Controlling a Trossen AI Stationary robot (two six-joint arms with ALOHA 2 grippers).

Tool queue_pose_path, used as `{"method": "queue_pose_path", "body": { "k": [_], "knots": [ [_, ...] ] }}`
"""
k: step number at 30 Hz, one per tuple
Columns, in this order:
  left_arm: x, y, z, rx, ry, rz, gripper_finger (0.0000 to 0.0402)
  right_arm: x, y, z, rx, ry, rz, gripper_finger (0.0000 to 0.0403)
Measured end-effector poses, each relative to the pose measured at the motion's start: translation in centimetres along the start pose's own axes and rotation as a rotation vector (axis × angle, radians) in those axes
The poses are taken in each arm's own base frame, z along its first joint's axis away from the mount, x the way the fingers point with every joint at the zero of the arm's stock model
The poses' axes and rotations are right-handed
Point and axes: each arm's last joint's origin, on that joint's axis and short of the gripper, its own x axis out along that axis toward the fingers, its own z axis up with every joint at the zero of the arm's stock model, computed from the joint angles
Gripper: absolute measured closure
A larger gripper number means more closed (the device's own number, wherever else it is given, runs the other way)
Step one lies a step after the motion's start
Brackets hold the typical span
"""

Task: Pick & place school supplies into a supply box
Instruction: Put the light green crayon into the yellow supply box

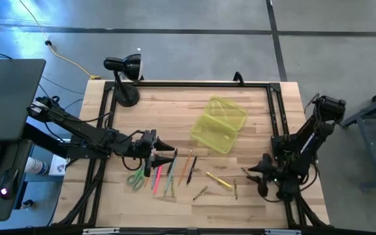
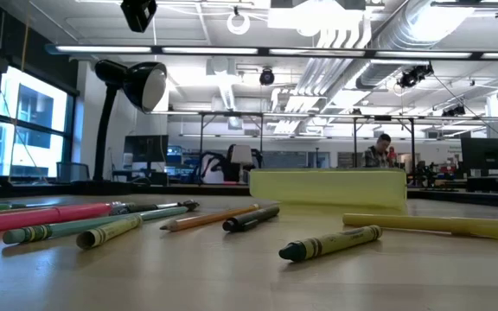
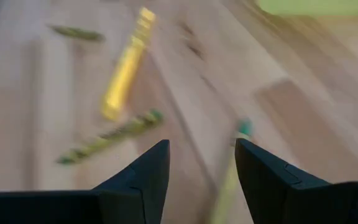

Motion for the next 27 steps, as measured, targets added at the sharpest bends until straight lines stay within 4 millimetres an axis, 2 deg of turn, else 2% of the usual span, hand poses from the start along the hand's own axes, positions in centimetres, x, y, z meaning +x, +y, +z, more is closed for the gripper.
{"method": "queue_pose_path", "body": {
  "k": [4,12,18,22,27],
  "knots": [
    [0.0,0.0,0.0,0.000,0.000,0.000,0.0142,-0.3,0.3,1.0,0.018,0.087,-0.100,0.0240],
    [0.0,0.0,0.0,0.000,0.001,0.000,0.0142,0.6,-0.1,0.3,0.079,0.214,-0.211,0.0240],
    [0.0,0.0,0.0,0.000,0.000,0.000,0.0142,0.2,0.4,0.9,0.081,0.280,-0.263,0.0243],
    [0.0,0.0,0.0,0.000,0.001,0.000,0.0142,-0.6,1.0,2.0,0.093,0.276,-0.333,0.0252],
    [0.0,0.0,0.0,0.000,0.000,0.000,0.0142,-0.8,3.1,4.4,0.314,0.382,-0.359,0.0258]
  ]
}}
